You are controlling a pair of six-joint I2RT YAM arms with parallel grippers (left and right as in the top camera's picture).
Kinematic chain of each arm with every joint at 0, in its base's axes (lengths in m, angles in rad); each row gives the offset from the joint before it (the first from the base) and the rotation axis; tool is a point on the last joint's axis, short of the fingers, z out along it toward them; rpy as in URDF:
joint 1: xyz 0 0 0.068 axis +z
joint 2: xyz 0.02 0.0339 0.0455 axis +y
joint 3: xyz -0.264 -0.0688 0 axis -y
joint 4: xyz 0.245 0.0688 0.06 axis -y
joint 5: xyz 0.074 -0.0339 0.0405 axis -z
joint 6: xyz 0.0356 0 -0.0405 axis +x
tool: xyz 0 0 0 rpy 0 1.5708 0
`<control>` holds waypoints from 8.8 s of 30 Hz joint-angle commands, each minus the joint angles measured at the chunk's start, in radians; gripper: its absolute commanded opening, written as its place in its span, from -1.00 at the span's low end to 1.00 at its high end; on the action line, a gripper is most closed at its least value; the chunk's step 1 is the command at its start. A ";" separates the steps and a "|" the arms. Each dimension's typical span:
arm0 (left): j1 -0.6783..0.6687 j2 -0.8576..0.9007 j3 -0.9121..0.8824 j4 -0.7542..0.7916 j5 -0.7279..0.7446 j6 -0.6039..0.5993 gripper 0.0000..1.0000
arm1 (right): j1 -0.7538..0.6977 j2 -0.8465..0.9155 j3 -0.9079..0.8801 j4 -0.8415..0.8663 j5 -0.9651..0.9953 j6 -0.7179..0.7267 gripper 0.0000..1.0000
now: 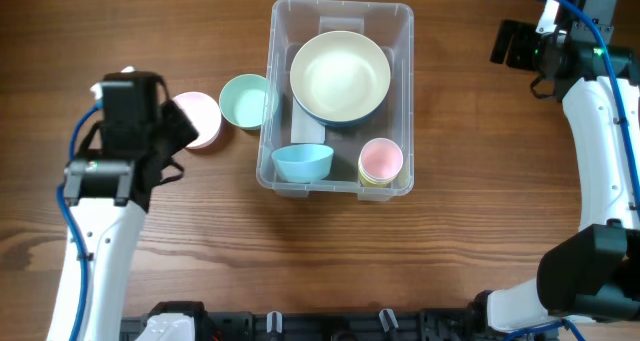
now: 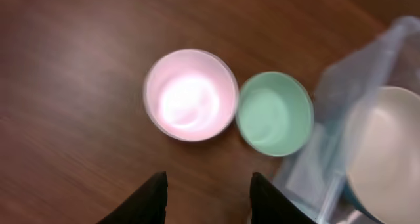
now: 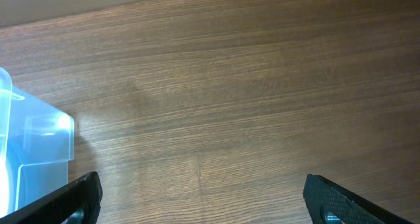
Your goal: Pack container
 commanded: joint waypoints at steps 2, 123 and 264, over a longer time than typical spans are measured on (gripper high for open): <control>0.044 0.010 0.006 -0.043 0.003 0.012 -0.09 | 0.002 0.011 0.004 0.003 0.013 0.013 1.00; 0.257 0.700 0.144 0.068 0.260 -0.015 -0.45 | 0.002 0.011 0.004 0.003 0.013 0.014 1.00; -0.441 0.267 0.281 -0.027 0.306 0.007 -0.89 | 0.002 0.011 0.004 0.003 0.013 0.013 0.99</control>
